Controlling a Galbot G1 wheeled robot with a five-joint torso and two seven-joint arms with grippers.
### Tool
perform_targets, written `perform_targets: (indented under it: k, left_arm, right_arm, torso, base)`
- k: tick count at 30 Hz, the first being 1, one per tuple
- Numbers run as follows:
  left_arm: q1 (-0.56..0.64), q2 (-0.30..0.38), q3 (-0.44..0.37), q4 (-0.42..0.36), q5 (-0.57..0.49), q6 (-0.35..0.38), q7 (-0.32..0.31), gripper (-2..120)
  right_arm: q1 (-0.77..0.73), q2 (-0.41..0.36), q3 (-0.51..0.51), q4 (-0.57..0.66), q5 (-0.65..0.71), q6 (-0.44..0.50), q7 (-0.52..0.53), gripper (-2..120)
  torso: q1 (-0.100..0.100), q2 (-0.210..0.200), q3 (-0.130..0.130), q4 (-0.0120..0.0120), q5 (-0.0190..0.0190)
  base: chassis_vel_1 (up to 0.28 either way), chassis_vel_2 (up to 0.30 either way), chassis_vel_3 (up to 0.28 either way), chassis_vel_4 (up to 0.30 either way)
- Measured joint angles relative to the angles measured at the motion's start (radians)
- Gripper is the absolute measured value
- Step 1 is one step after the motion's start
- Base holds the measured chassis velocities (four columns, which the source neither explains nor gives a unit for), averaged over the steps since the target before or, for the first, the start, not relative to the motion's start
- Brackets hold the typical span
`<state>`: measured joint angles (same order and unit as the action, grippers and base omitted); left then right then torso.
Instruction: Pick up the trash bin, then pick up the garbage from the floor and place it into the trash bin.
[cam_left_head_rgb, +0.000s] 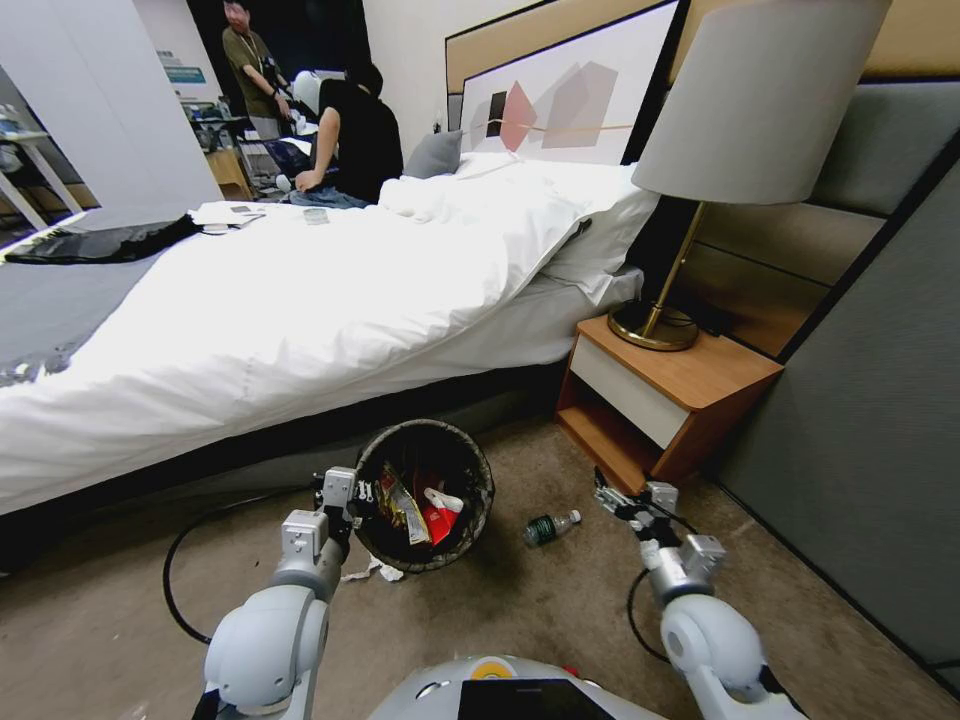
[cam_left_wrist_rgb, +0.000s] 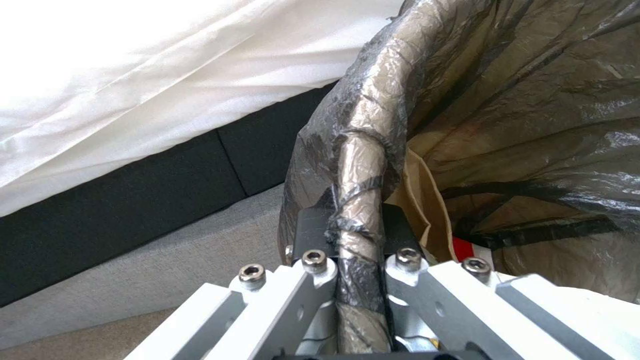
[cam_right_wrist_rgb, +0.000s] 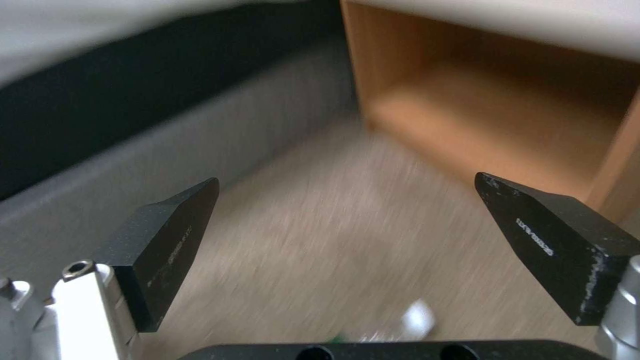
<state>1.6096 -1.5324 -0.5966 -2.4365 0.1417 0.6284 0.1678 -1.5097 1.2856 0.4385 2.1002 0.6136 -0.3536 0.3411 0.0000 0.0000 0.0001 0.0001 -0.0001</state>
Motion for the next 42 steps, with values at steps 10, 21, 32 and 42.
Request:
perform_targets:
  k: [10, 21, 32, 42]
  left_arm:
    - [0.007, 0.001, 0.001, -0.011, 0.000, 0.000, 0.000, 1]
    - [0.006, 0.002, 0.013, -0.016, 0.007, 0.000, 0.000, 1]
    - [0.010, 0.003, 0.019, -0.023, 0.013, 0.000, 0.001, 1]
    - [0.011, 0.005, 0.023, -0.023, 0.019, 0.000, 0.002, 1]
  right_arm:
    - [0.132, 0.021, -0.096, -0.113, 0.308, -0.116, 0.195, 100]
    - [0.285, 0.067, -0.143, -0.247, 0.529, -0.120, 0.465, 100]
    - [0.386, 0.103, -0.153, -0.358, 0.667, -0.074, 0.588, 100]
    - [0.423, 0.129, -0.152, -0.444, 0.673, -0.055, 0.598, 100]
  torso:
    - [0.000, 0.000, 0.000, -0.0002, 0.0000]
    - [0.000, 0.000, 0.000, -0.0002, 0.0001]
    - [0.000, 0.000, 0.000, 0.0000, 0.0000]
    - [0.000, 0.000, 0.000, -0.0001, 0.0001]
  base:
    - [0.000, 0.000, 0.000, 0.000]
    - [0.000, 0.000, 0.000, 0.000]
    - [0.000, 0.000, 0.000, 0.000]
    - [0.000, 0.000, 0.000, 0.000]
